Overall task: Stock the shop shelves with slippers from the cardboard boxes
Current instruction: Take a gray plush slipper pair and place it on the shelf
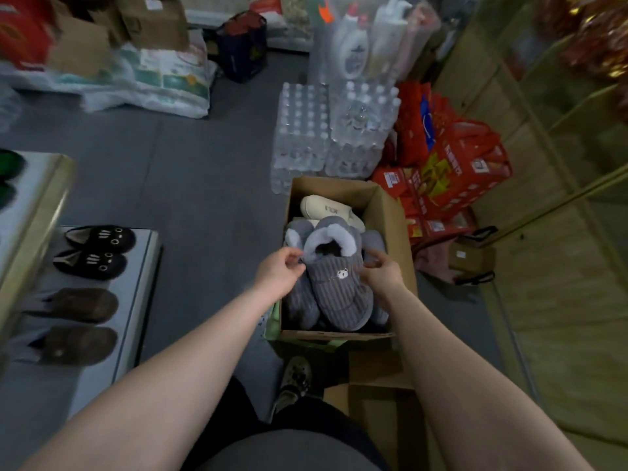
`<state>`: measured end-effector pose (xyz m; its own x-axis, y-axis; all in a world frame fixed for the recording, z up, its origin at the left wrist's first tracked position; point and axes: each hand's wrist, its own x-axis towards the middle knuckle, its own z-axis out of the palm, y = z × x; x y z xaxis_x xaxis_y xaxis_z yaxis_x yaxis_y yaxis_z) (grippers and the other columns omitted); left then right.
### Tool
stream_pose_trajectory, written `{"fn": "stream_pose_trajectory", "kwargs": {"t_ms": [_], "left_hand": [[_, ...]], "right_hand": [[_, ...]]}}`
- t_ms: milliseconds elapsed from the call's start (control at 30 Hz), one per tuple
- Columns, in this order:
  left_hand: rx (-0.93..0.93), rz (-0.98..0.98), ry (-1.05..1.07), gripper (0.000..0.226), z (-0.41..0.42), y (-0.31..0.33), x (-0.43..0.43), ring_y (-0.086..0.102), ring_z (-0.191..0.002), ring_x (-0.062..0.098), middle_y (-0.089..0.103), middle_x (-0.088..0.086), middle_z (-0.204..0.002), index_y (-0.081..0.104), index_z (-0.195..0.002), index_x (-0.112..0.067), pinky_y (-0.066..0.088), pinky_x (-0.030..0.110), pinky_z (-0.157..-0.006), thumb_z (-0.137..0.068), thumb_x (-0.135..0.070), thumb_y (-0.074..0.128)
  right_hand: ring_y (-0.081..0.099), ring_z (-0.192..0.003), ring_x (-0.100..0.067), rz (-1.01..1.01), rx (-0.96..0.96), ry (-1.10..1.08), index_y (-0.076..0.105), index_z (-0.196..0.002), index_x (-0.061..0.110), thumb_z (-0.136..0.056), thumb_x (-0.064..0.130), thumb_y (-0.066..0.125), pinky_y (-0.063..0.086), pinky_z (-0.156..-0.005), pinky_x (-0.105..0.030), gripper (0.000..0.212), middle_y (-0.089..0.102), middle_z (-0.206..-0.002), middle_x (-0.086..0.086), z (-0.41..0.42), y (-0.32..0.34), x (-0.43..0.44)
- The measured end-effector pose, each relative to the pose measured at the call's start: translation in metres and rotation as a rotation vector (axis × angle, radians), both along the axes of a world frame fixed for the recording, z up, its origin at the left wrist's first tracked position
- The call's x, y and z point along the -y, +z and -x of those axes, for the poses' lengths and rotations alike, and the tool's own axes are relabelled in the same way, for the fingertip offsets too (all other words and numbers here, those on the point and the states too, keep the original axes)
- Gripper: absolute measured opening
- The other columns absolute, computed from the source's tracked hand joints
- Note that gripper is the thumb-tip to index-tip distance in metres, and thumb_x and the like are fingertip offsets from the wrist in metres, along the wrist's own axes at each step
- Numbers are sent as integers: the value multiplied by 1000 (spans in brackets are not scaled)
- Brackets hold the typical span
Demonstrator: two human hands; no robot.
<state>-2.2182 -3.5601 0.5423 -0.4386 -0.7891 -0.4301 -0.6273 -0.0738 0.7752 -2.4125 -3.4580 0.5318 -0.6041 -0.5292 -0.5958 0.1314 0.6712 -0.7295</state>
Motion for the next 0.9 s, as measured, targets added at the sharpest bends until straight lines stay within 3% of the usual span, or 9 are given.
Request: {"fn": "stream_pose_trajectory", "kwargs": {"t_ms": [67,200,333,533,633,767,900], "left_hand": [[31,-20,-45,34,11,-6,1,61,-112,21,65,5,-121,60,-125,-15,47,30,-96,-91,-16,63],[96,-32,-136,41,26,-18,10,58,-118,21,60,5,-131,55,-134,-17,44,29,-98,-93,-19,60],[145,-77,-240,47,40,-30,21,50,-129,21,52,3,-141,47,-142,-19,38,27,-105,-96,-20,56],[239,-110,-401,52,55,-46,30,42,-135,22,42,2,-150,38,-148,-23,33,27,-107,-98,-21,51],[263,-117,-448,53,57,-53,29,40,-137,23,39,3,-153,37,-148,-23,32,27,-109,-98,-22,52],[280,-126,-470,54,57,-57,31,41,-136,25,41,5,-151,39,-147,-22,34,29,-109,-96,-22,55],[223,-139,-379,46,56,-60,35,51,-127,23,53,5,-140,50,-138,-20,40,29,-104,-92,-16,60]], "right_hand": [[61,-109,-26,-93,-43,23,50,-136,27,-87,9,68,51,-99,-48,56,59,-116,0,10,-4,-3],[54,-123,-30,-251,-95,119,38,-147,25,-91,13,65,46,-101,-40,63,52,-139,-10,18,-19,-2],[49,-129,-34,-328,-109,210,31,-151,24,-89,12,64,42,-108,-45,71,48,-144,-13,17,-29,2],[48,-130,-33,-373,-73,244,17,-156,19,-85,12,70,43,-107,-44,89,45,-147,-12,19,-45,5],[49,-129,-33,-427,-72,206,24,-153,14,-81,18,77,44,-106,-44,89,48,-144,-14,22,-52,6],[58,-116,-32,-491,-21,230,45,-137,10,-77,30,81,51,-97,-44,73,57,-130,-13,26,-54,6],[59,-111,-30,-349,121,163,47,-134,14,-83,24,76,51,-97,-45,59,59,-126,-11,29,-49,5]]}}
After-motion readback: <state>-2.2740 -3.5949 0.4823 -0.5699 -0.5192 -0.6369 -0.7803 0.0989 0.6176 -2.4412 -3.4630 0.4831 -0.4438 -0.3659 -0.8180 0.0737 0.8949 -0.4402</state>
